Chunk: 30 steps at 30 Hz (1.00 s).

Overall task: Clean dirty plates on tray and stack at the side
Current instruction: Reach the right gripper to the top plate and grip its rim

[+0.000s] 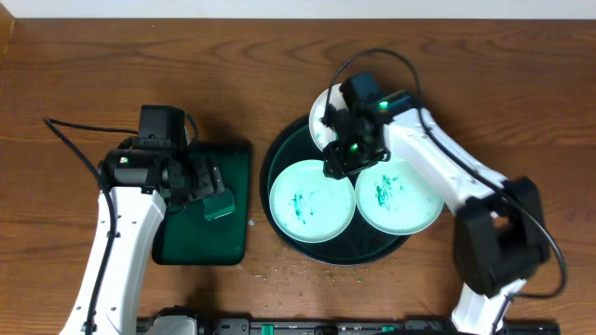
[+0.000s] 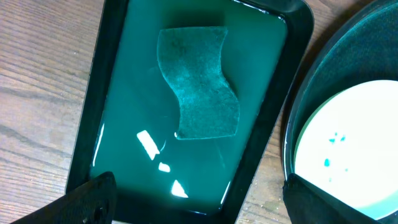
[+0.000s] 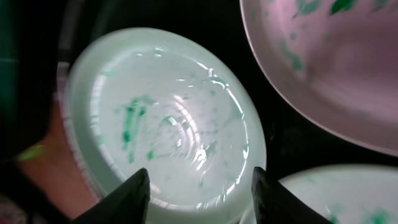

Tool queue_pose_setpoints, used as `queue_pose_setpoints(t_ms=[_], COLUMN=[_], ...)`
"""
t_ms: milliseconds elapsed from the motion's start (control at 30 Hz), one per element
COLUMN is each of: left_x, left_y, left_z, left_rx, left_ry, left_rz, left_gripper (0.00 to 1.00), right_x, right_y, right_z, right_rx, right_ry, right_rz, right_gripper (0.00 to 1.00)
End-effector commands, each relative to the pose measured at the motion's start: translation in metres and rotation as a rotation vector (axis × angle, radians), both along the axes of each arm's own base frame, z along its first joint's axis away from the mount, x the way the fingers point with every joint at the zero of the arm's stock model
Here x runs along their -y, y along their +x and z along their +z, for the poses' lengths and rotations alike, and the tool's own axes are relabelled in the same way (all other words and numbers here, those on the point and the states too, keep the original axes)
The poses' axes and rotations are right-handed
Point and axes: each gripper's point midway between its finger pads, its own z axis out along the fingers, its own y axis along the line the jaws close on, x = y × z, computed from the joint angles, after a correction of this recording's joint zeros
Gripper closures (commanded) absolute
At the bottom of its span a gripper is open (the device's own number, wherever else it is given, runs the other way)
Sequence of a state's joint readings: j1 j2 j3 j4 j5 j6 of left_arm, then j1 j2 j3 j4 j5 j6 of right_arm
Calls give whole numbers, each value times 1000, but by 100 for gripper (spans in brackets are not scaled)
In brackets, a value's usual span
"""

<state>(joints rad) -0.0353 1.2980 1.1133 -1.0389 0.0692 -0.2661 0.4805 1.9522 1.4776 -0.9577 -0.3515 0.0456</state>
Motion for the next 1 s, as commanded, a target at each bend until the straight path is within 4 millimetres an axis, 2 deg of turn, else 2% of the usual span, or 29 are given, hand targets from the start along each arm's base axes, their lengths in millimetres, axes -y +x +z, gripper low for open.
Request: queue_pose_setpoints(t_ms=[0,167,367,667,967], left_x=[0,0,0,0,-1], left_y=[5,5,5,5,5], left_z=[6,6,6,6,6], left_rx=[19,19,19,19,19], left_ry=[-2,-2,-2,-2,-2], left_rz=[10,10,10,10,11], left_gripper=[14,14,14,14,14], right_x=[-7,-7,11,17,19], right_y=[-3,4,14,1,-7], right_z=[-13,-18,-26,-29,-38], right_rx=[-30,-25,5,-47,-76], right_ry=[4,-4,-114,-151,-152], right_rz=[0,-48,-137,-135,-132], right_gripper=[47,49,52,56,67])
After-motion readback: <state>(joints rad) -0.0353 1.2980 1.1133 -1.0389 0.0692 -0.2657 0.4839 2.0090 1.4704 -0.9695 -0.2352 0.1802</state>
